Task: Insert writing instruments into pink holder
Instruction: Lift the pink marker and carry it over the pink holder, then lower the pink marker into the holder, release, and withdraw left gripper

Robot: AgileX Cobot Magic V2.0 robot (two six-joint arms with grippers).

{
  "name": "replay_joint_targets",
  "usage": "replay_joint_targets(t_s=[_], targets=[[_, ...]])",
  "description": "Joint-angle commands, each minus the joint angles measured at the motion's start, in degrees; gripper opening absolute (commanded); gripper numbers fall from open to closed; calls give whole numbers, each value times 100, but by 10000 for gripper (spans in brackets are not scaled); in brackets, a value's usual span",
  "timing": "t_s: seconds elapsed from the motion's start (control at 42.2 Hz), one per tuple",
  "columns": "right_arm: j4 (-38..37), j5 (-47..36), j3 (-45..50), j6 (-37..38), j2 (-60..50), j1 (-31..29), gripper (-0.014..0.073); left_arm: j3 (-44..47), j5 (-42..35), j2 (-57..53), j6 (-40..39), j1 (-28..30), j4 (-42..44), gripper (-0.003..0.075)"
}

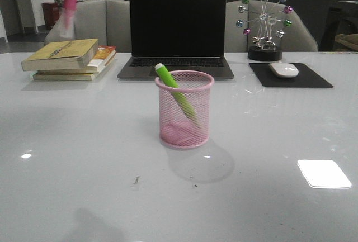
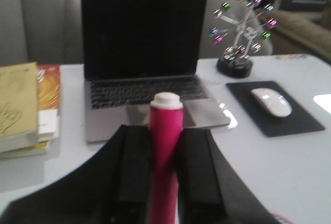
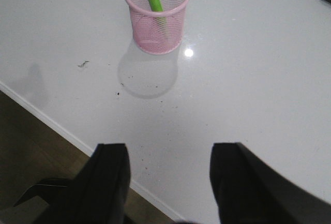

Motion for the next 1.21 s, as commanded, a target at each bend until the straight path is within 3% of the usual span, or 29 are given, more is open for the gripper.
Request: replay_joint_targets(t_s=[0.0,0.237,0.639,0.757,0.97,1.183], targets=[[0,-341,-145,-14,-21,3,468,-95,-1335,58,-269,-484,-52,92],[0,-341,-145,-14,-21,3,468,-274,-3008,1085,-293,-1371,-52,92],[0,-341,-145,-14,-21,3,468,-1021,-3100,2490,-293,-1597,-52,97],[0,-341,-145,-14,-21,3,468,-1021,-3056,2664,-293,-1597,-41,182],[0,-341,-145,-14,-21,3,468,-1021,-2979,2713,-293,-1597,9,426],[0,-341,-145,-14,-21,3,468,-1021,-1880,2109,-46,-1544,299,444]])
